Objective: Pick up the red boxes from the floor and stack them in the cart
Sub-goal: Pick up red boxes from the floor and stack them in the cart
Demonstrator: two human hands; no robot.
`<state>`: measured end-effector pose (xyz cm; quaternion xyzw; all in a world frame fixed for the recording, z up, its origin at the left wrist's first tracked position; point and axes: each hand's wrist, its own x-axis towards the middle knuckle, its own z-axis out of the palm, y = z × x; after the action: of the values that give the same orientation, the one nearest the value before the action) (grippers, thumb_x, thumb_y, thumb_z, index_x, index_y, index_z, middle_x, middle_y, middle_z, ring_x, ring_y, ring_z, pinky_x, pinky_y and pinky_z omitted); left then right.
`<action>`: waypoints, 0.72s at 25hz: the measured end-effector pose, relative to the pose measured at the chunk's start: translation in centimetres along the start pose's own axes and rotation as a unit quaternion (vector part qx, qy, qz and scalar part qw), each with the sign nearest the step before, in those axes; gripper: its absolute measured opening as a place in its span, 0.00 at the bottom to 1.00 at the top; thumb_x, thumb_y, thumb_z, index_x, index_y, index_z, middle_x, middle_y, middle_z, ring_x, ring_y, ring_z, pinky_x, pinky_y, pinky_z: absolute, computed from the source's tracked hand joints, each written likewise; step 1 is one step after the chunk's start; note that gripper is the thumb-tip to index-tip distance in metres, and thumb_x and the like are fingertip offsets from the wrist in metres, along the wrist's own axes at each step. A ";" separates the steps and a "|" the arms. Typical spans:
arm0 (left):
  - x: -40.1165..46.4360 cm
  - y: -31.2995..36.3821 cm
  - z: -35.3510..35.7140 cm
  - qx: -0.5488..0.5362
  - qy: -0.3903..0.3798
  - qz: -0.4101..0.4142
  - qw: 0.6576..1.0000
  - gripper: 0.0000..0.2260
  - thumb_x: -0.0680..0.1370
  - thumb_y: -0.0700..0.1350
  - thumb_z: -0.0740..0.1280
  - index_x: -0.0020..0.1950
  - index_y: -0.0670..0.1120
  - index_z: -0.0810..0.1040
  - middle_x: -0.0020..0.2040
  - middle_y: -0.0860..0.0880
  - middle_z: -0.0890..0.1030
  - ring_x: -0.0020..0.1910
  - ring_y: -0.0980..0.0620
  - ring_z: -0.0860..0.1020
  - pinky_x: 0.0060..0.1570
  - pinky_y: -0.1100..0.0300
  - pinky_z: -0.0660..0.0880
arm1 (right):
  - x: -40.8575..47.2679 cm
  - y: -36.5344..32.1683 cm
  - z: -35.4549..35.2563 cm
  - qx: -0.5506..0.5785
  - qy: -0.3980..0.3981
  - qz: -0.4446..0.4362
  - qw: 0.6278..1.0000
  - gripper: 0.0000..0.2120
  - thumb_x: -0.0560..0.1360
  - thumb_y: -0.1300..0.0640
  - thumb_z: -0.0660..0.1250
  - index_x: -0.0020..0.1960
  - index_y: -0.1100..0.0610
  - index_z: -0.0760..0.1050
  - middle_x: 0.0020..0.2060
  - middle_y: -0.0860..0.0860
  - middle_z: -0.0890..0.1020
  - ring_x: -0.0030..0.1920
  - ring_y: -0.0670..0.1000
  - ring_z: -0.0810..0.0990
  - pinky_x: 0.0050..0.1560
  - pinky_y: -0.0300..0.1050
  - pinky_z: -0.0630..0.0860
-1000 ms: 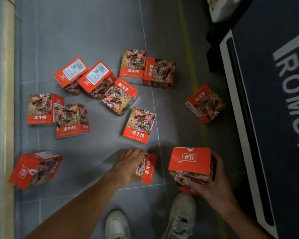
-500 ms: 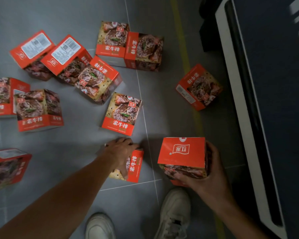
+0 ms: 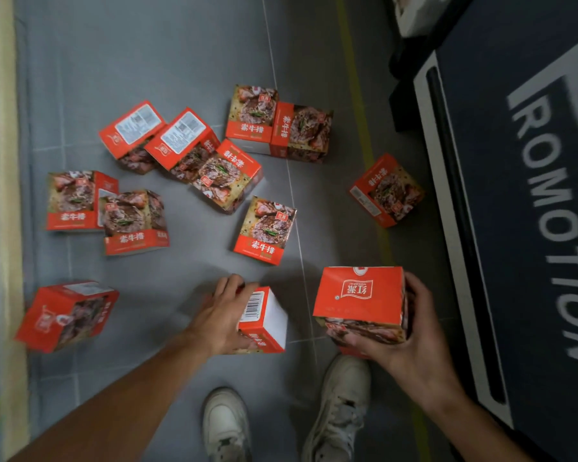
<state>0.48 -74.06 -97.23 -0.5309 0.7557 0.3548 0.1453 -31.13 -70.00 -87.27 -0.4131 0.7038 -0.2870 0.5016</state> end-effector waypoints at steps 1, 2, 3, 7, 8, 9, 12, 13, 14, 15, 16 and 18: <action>-1.4 0.4 -1.9 -0.018 0.013 0.000 1.000 0.50 0.59 0.63 0.79 0.76 0.49 0.63 0.69 0.49 0.68 0.70 0.47 0.66 0.70 0.49 0.67 | -0.7 -1.8 -0.2 -0.003 0.000 -0.004 1.000 0.55 0.52 0.51 0.89 0.70 0.32 0.63 0.67 0.40 0.76 0.66 0.42 0.77 0.68 0.54 0.76; -2.8 1.0 -4.1 -0.029 0.029 0.003 0.999 0.51 0.60 0.62 0.80 0.77 0.48 0.63 0.71 0.49 0.69 0.71 0.47 0.67 0.72 0.52 0.65 | -1.4 -3.8 -0.5 -0.006 0.002 -0.010 1.000 0.56 0.51 0.48 0.89 0.71 0.32 0.63 0.67 0.40 0.75 0.67 0.43 0.76 0.68 0.55 0.75; -4.3 1.7 -6.7 -0.037 0.044 0.006 0.998 0.51 0.60 0.62 0.80 0.78 0.47 0.63 0.72 0.49 0.70 0.71 0.47 0.68 0.73 0.54 0.64 | -2.2 -6.1 -1.0 -0.009 0.003 -0.014 1.000 0.56 0.51 0.46 0.89 0.72 0.32 0.62 0.68 0.40 0.74 0.68 0.44 0.76 0.69 0.55 0.75; -10.6 4.5 -18.5 -0.086 0.118 0.005 0.989 0.53 0.59 0.59 0.82 0.78 0.45 0.62 0.70 0.49 0.71 0.70 0.48 0.69 0.70 0.53 0.67 | -5.7 -16.8 -3.3 -0.035 -0.011 -0.059 0.998 0.60 0.54 0.37 0.86 0.78 0.33 0.56 0.72 0.39 0.69 0.73 0.46 0.71 0.72 0.57 0.72; -12.6 5.4 -22.1 -0.096 0.138 0.006 0.986 0.53 0.59 0.59 0.83 0.77 0.44 0.63 0.69 0.48 0.72 0.69 0.48 0.69 0.70 0.52 0.68 | -6.8 -19.9 -4.0 -0.036 -0.009 -0.073 0.997 0.60 0.54 0.37 0.86 0.78 0.34 0.56 0.72 0.39 0.68 0.73 0.46 0.70 0.71 0.58 0.72; -14.7 6.2 -25.6 -0.105 0.159 0.006 0.982 0.53 0.59 0.60 0.83 0.77 0.44 0.64 0.69 0.47 0.72 0.69 0.48 0.70 0.70 0.51 0.68 | -8.0 -23.1 -4.8 -0.028 -0.004 -0.083 0.996 0.60 0.55 0.37 0.86 0.78 0.36 0.56 0.71 0.39 0.68 0.73 0.45 0.71 0.70 0.58 0.73; -21.5 9.0 -36.0 -0.120 0.228 0.014 0.966 0.54 0.58 0.67 0.79 0.76 0.43 0.65 0.69 0.44 0.74 0.68 0.45 0.72 0.69 0.46 0.69 | -11.9 -32.4 -7.5 -0.023 0.013 -0.105 0.994 0.59 0.55 0.35 0.85 0.78 0.40 0.58 0.71 0.43 0.69 0.72 0.48 0.72 0.68 0.59 0.75; -23.5 9.8 -39.0 -0.124 0.253 0.016 0.959 0.53 0.58 0.68 0.78 0.76 0.44 0.66 0.69 0.45 0.74 0.68 0.45 0.72 0.69 0.48 0.69 | -12.9 -35.0 -8.2 -0.039 0.014 -0.120 0.992 0.58 0.55 0.35 0.85 0.78 0.41 0.58 0.71 0.43 0.69 0.72 0.49 0.71 0.70 0.59 0.74; -25.4 10.6 -41.8 -0.132 0.277 0.015 0.952 0.53 0.57 0.66 0.80 0.75 0.46 0.66 0.69 0.46 0.74 0.68 0.46 0.72 0.68 0.50 0.68 | -13.7 -37.6 -8.9 -0.053 0.011 -0.138 0.989 0.57 0.56 0.36 0.85 0.77 0.41 0.59 0.70 0.44 0.69 0.72 0.49 0.71 0.70 0.58 0.73; -27.8 11.6 -45.0 -0.139 0.302 0.013 0.943 0.52 0.57 0.62 0.82 0.75 0.47 0.66 0.68 0.48 0.74 0.67 0.46 0.73 0.67 0.51 0.69 | -14.6 -40.5 -9.8 -0.059 0.003 -0.156 0.986 0.56 0.57 0.36 0.85 0.77 0.41 0.59 0.70 0.44 0.70 0.72 0.50 0.71 0.70 0.59 0.72; -30.1 12.5 -47.9 -0.144 0.322 0.013 0.936 0.51 0.57 0.59 0.84 0.75 0.48 0.66 0.68 0.49 0.73 0.67 0.47 0.72 0.66 0.51 0.69 | -15.5 -43.4 -10.6 -0.065 -0.004 -0.173 0.983 0.56 0.57 0.36 0.85 0.77 0.40 0.59 0.70 0.44 0.70 0.72 0.50 0.71 0.70 0.59 0.72; -34.5 14.2 -52.8 -0.139 0.359 0.017 0.923 0.52 0.57 0.56 0.85 0.76 0.48 0.65 0.68 0.48 0.73 0.67 0.48 0.72 0.67 0.53 0.69 | -17.3 -48.9 -12.2 -0.084 -0.017 -0.224 0.971 0.56 0.58 0.34 0.84 0.78 0.41 0.57 0.70 0.44 0.69 0.73 0.49 0.69 0.71 0.60 0.71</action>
<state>9.55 -83.81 -33.93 -0.6244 0.7094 0.2445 -0.2168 -25.56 -79.27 -35.07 -0.6058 0.6065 -0.3251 0.3995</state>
